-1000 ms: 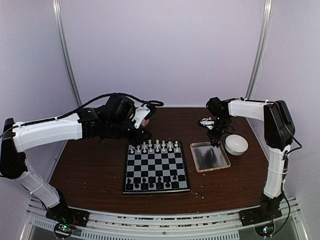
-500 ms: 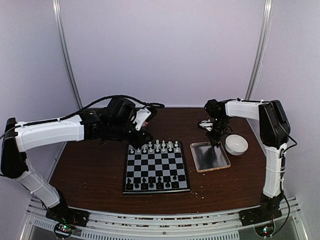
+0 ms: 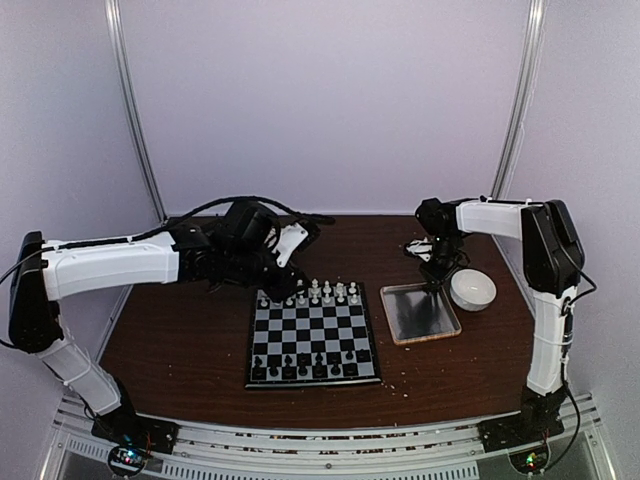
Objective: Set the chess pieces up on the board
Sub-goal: Move the chessboard to the center of the board.
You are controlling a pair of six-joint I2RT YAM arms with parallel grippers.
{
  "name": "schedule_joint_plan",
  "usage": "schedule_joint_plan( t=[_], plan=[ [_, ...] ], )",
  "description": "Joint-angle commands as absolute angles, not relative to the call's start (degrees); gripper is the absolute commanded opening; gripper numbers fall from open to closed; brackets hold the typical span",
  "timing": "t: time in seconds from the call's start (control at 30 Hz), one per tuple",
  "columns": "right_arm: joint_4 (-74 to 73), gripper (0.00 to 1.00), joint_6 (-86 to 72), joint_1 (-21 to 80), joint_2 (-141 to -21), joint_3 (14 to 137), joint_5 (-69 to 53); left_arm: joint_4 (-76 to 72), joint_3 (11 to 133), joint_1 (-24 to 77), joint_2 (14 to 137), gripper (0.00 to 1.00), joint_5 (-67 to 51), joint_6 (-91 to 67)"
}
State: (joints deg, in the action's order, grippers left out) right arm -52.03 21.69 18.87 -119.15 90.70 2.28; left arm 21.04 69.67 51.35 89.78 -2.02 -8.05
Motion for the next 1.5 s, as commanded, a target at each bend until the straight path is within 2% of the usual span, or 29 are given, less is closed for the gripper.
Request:
schedule_joint_plan(
  t=[0.0, 0.2, 0.53, 0.7, 0.83, 0.97, 1.33, 1.47],
  plan=[
    [-52.4, 0.33, 22.4, 18.8, -119.5, 91.4, 4.5, 19.0, 71.5, 51.1, 90.6, 0.28, -3.4, -7.7],
    [-53.1, 0.32, 23.3, 19.5, -120.3, 91.8, 6.7, 19.1, 71.1, 51.1, 90.4, 0.28, -2.9, -7.5],
    [-64.6, 0.35, 26.2, 20.4, -126.7, 100.3, 5.6, 18.7, 71.5, 51.1, 91.1, 0.28, -2.9, -7.2],
    [-64.9, 0.27, 26.7, 20.6, -126.9, 100.2, 6.6, 18.8, 71.4, 51.1, 91.0, 0.28, -2.6, -6.9],
    [-61.8, 0.23, 29.0, 22.8, -124.1, 95.5, 9.0, 18.8, 70.8, 51.1, 90.8, 0.28, -2.2, -6.8],
    [-61.0, 0.22, 31.4, 25.6, -122.3, 91.6, 9.1, 19.0, 70.7, 51.1, 91.0, 0.28, -2.2, -6.5],
    [-58.9, 0.24, 35.5, 30.5, -115.8, 80.7, 8.2, 19.1, 70.6, 51.1, 91.6, 0.28, -3.1, -6.5],
    [-57.9, 0.35, 33.2, 30.2, -110.5, 81.1, 3.2, 19.2, 70.7, 51.1, 91.6, 0.28, -2.8, -6.4]
  ],
)
